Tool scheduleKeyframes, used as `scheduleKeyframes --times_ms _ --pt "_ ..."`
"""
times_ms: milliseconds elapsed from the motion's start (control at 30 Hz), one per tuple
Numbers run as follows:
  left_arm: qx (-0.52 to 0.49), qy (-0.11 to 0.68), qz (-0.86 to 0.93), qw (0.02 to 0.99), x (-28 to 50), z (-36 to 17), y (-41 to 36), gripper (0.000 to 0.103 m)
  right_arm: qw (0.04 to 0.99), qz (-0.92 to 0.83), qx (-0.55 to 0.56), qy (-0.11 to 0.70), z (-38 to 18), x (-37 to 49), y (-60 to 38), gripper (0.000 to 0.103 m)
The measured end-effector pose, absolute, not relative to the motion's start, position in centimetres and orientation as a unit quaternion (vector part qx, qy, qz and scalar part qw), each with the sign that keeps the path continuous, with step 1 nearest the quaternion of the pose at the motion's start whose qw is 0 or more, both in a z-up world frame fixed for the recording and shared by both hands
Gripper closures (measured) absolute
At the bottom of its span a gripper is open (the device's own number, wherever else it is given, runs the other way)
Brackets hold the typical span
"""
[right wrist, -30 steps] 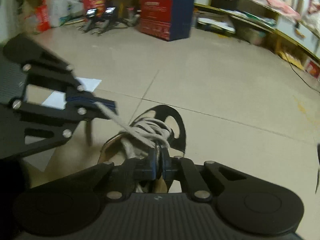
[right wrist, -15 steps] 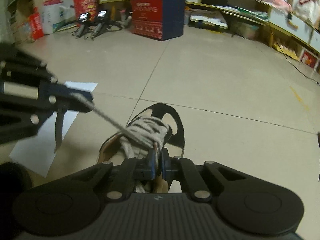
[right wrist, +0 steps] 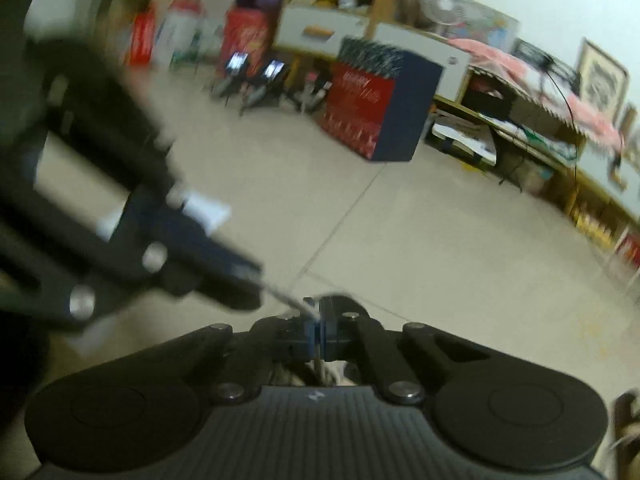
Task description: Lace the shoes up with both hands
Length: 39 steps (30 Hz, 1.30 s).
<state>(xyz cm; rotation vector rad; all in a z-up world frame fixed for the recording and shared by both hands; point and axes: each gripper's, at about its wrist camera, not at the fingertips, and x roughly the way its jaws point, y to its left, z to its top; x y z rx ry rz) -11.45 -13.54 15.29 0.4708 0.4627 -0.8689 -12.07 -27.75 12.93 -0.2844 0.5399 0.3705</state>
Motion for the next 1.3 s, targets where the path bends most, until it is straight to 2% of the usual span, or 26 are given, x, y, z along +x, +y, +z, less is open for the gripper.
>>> scheduleKeyframes --times_ms 200,333,467,567,633,767,833,967,1033,1300 --pt "0.204 0.22 -0.363 0.882 -9.8 16.1 -11.3 0.098 0.975 0.137 -0.039 0.171 18.3 -12.0 -31.7 0.102" --pt "0.196 0.236 -0.345 0.887 -9.1 15.5 -10.5 0.098 0.994 0.024 0.001 0.108 21.3 -11.3 -35.7 0.102" --pt "0.201 0.251 -0.353 0.879 -9.5 14.5 -10.6 0.096 0.975 -0.143 -0.008 0.168 19.9 -9.3 -40.8 0.099" --pt "0.21 0.251 -0.361 0.873 -9.6 14.3 -10.8 0.088 0.954 -0.232 0.022 0.188 19.2 -10.5 -44.8 0.098" --pt "0.211 0.256 -0.362 0.871 -9.6 14.2 -10.8 0.082 0.944 -0.254 0.01 0.209 18.6 -10.8 -45.8 0.092" --pt "0.212 0.27 -0.365 0.865 -9.7 13.8 -11.0 0.078 0.953 -0.087 0.003 0.29 15.6 -11.4 -43.4 0.092" --pt "0.22 0.273 -0.368 0.861 -10.0 13.5 -11.2 0.075 0.944 0.013 -0.023 0.328 14.0 -12.0 -40.4 0.088" --pt "0.228 0.279 -0.374 0.854 -10.3 13.0 -11.5 0.073 0.921 0.137 -0.062 0.358 12.4 -13.4 -34.4 0.087" --pt "0.23 0.28 -0.375 0.853 -10.4 13.0 -11.4 0.07 0.914 0.167 -0.078 0.36 12.3 -13.7 -32.4 0.075" --pt "0.224 0.294 -0.38 0.848 -10.4 12.4 -11.3 0.063 0.885 0.153 -0.176 0.404 9.8 -13.3 -29.3 0.074"
